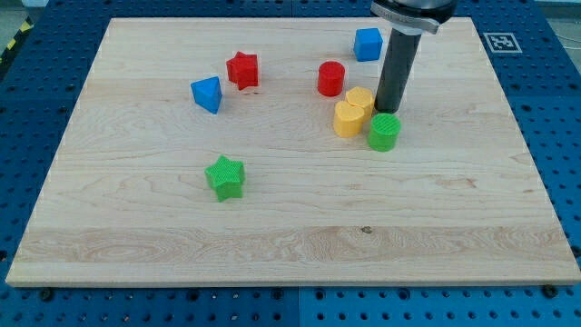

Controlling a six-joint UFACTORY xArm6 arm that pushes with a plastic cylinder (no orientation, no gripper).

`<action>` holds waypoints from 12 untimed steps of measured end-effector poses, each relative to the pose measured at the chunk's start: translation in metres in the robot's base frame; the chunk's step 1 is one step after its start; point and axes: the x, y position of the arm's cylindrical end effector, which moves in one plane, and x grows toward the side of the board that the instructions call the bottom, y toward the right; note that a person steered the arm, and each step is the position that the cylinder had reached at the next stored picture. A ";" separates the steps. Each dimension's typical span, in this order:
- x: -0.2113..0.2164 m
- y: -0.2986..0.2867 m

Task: Push the circle towards bottom center

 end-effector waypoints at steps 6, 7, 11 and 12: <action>0.074 -0.002; 0.107 -0.009; 0.049 -0.127; 0.021 -0.122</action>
